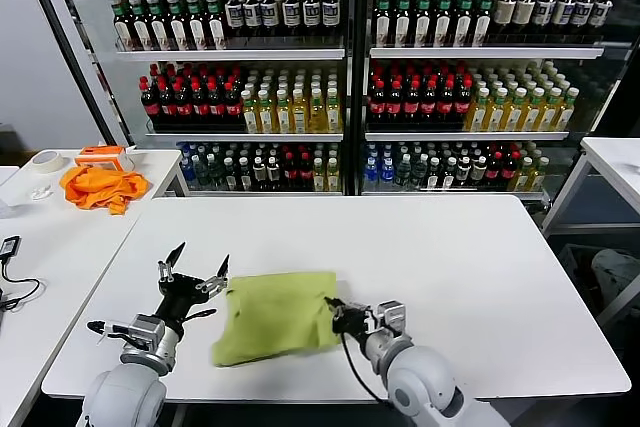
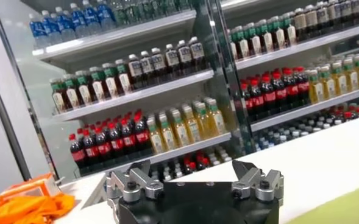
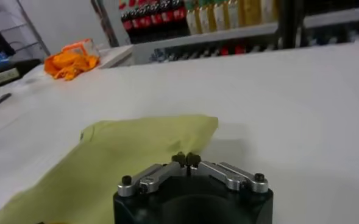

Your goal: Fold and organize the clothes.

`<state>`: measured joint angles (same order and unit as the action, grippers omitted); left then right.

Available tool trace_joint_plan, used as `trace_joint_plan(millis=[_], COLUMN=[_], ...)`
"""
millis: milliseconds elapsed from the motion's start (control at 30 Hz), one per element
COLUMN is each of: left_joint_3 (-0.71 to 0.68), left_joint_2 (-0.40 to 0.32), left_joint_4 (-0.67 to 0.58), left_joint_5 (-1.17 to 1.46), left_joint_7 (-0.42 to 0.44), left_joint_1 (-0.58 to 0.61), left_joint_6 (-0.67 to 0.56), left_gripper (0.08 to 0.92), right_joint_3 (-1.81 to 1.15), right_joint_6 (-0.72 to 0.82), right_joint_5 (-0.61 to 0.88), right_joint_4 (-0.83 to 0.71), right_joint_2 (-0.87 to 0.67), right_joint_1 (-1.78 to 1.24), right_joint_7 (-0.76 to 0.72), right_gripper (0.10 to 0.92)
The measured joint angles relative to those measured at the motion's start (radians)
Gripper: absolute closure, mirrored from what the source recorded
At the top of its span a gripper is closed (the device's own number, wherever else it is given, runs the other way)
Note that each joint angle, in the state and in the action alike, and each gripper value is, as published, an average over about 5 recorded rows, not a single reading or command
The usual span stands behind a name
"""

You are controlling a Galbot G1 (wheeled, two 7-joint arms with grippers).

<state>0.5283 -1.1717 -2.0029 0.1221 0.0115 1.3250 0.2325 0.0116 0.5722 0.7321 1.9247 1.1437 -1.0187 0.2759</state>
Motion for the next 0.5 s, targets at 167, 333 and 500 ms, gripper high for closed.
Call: trace_joint_plan(millis=[167, 333, 500], left_joint_3=[0.004, 0.006, 0.005], left_joint_2=[-0.004, -0.007, -0.008], left_joint_4=[0.004, 0.011, 0.013], left_joint_5=[-0.008, -0.016, -0.019], left_joint_7=[-0.002, -0.003, 0.000], left_joint_1=[0.008, 0.019, 0.031], left_joint_6=[-0.020, -0.035, -0.050], left_gripper=[0.177, 0.177, 0.177], right_joint_3=[-0.062, -0.132, -0.210], right_joint_6=[-0.011, -0.026, -0.041], right_joint_5=[-0.046, -0.086, -0.122], right_joint_4=[0.012, 0.021, 0.037], right_joint_2=[-0.019, -0.036, -0.053], right_joint_1=[-0.018, -0.052, -0.103], right_joint_7=[-0.011, -0.025, -0.043], right_gripper=[0.920, 0.920, 0.920])
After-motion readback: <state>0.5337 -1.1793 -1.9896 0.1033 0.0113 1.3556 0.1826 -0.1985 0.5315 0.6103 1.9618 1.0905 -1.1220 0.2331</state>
